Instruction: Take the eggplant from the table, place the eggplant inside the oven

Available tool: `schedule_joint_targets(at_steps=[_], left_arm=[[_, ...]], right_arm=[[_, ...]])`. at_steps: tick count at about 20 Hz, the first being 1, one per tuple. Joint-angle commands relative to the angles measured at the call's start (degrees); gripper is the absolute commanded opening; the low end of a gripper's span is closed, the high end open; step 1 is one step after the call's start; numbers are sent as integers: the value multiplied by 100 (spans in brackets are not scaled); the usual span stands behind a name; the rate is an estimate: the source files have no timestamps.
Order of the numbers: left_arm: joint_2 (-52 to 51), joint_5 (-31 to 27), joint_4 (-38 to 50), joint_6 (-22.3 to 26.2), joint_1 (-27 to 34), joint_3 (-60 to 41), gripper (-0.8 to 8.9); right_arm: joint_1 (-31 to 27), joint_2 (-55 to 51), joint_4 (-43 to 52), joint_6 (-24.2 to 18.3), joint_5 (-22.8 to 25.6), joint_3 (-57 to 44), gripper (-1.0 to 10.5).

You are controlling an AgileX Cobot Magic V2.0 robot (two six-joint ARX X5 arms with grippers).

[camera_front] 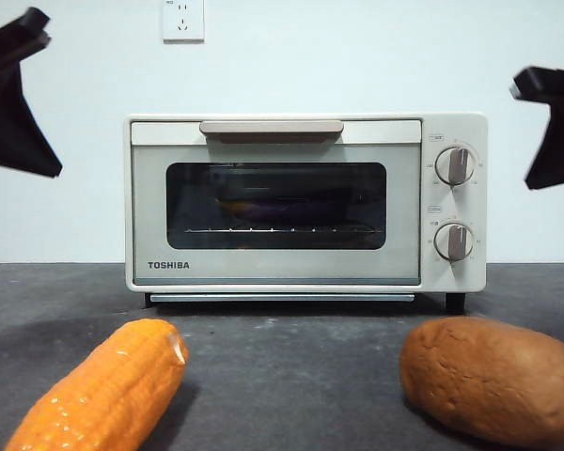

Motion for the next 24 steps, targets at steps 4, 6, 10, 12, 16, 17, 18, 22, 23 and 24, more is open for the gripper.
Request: schedule_joint_targets(at_steps=[4, 6, 10, 12, 16, 17, 18, 22, 23, 24], left_arm=[[-4, -9, -164, -225, -157, 31, 6], [-4, -13, -160, -223, -155, 31, 6], [-52, -7, -208, -225, -199, 26, 6], [-717, -120, -516, -164, -146, 24, 6], [-2387, -127, -581, 649, 164, -68, 6], [-2732, -129, -584, 811, 337, -116, 6], [-3080, -155, -581, 970, 564, -184, 6], [-3923, -192, -496, 1340, 1405, -732, 6], [-4076, -190, -494, 1349, 1582, -942, 6], [-4214, -188, -494, 1335, 1740, -1169, 6]], right_arm=[[4, 37, 179, 90, 402, 20, 4], [4, 37, 179, 90, 400, 20, 4], [4, 37, 179, 90, 400, 20, 4], [4, 37, 179, 90, 400, 20, 4], [4, 39, 179, 90, 400, 20, 4], [4, 39, 179, 90, 402, 20, 4], [4, 39, 179, 90, 407, 20, 4], [4, 39, 179, 90, 404, 20, 4], [4, 39, 179, 90, 404, 20, 4], [4, 39, 179, 90, 404, 20, 4]])
